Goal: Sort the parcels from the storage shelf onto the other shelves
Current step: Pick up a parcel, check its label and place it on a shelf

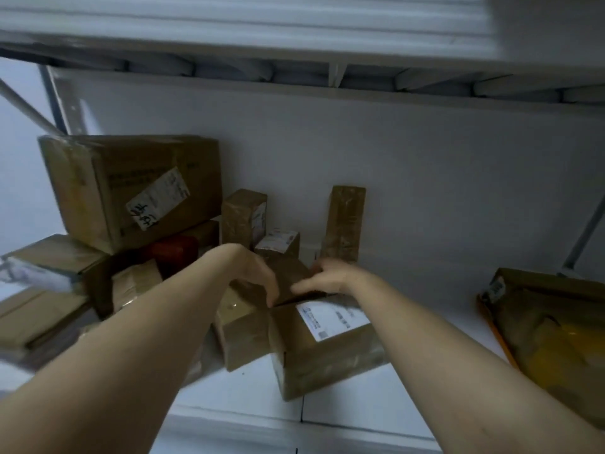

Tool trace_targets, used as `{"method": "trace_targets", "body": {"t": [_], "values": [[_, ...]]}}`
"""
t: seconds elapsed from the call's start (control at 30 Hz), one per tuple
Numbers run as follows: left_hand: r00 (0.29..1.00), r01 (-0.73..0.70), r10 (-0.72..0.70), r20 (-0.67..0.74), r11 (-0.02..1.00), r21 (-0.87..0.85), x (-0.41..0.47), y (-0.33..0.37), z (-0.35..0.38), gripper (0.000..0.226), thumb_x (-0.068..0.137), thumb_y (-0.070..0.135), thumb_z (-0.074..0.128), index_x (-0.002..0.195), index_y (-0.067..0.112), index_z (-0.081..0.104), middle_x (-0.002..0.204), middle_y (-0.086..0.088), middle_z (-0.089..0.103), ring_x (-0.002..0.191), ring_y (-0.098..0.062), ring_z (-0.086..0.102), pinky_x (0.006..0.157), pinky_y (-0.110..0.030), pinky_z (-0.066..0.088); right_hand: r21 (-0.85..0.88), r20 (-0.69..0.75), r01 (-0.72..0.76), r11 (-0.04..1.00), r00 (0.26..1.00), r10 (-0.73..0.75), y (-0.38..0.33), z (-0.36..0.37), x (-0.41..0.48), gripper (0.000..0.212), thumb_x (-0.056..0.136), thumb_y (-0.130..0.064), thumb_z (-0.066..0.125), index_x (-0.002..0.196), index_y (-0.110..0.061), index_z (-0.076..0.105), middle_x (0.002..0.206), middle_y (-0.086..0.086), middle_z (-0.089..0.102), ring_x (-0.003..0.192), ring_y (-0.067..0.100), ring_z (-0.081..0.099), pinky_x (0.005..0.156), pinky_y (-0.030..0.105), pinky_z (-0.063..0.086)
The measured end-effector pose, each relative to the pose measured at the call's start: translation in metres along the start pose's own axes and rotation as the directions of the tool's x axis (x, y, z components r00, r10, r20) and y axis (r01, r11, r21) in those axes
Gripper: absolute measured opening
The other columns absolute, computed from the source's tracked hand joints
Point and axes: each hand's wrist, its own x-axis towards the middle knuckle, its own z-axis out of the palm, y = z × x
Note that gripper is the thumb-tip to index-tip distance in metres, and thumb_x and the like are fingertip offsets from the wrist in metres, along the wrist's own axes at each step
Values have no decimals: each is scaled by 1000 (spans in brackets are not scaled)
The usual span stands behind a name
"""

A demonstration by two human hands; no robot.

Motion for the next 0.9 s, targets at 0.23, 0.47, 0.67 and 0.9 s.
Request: {"method": "trace_targets", "body": {"t": [0.23,0.47,0.67,0.9], "values": [[997,71,-65,-51,990,121,-16,-26,32,68,66,46,80,122,16,57,109,-1,55,104,-21,57,95,-32,49,-444,9,-44,895,999,53,3,28,-33,125,57,-91,50,154,-31,-3,162,11,-6,147,31,-13,113,60,-9],[992,62,-47,-118,990,125,-10,-28,31,87,73,50,74,141,12,36,121,-5,49,113,-24,53,95,-31,46,-556,42,-7,831,998,36,-11,39,-43,103,72,-62,65,153,-35,8,161,6,6,147,32,5,114,60,10],[992,21,-18,-125,999,26,16,-41,18,137,65,63,74,149,8,-18,154,-13,21,136,-34,34,106,-39,39,-553,-211,-334,763,942,259,15,23,-39,71,85,-33,60,147,-17,27,152,18,22,142,37,16,115,54,19],[986,-73,92,-142,988,137,29,-51,12,140,59,69,74,150,18,-19,157,-17,6,141,-39,22,111,-47,32,-259,-357,-310,915,911,208,-12,45,-34,50,88,-19,52,137,-8,43,141,18,39,132,35,34,108,38,35]]}}
